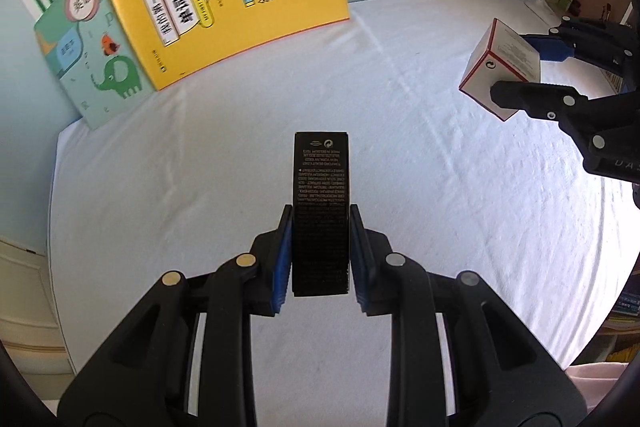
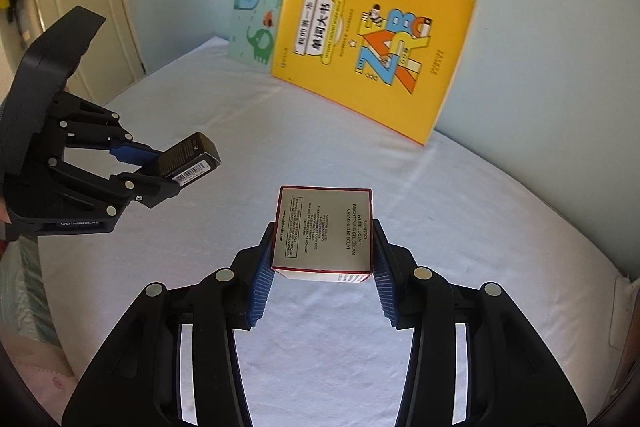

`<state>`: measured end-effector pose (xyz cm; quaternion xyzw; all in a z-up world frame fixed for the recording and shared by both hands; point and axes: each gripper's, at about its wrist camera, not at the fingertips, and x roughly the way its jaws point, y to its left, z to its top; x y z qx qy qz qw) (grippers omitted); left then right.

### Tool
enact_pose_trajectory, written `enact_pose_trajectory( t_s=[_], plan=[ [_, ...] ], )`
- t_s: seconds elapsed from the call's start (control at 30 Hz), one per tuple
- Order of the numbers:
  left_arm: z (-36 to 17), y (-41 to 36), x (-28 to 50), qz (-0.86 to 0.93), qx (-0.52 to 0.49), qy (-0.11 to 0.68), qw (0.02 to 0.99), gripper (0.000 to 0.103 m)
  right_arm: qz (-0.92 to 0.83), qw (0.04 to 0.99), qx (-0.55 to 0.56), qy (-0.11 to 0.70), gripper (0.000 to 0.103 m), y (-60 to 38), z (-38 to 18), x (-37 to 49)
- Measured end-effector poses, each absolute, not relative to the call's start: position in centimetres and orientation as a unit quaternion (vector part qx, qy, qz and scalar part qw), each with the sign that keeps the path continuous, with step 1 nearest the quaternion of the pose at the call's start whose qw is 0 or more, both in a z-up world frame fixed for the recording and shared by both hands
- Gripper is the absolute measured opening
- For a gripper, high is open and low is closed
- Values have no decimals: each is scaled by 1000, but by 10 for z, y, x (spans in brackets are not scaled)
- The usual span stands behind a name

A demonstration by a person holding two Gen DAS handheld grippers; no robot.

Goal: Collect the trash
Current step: 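Carry the black box and white box over the teal bin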

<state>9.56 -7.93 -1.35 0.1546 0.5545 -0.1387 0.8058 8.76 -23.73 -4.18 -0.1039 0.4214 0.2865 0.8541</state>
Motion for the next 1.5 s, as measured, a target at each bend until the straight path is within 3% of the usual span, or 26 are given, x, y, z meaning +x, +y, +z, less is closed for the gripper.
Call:
enact_pose_trajectory(
  t_s=[0.97, 1.5],
  plan=[
    [24, 235, -182, 176, -13, 573, 801, 24, 623, 672, -225, 331, 45, 140, 7, -104],
    [12, 331, -331, 324, -143, 567, 744, 24, 752, 520, -292, 279, 45, 308, 16, -230]
  ],
)
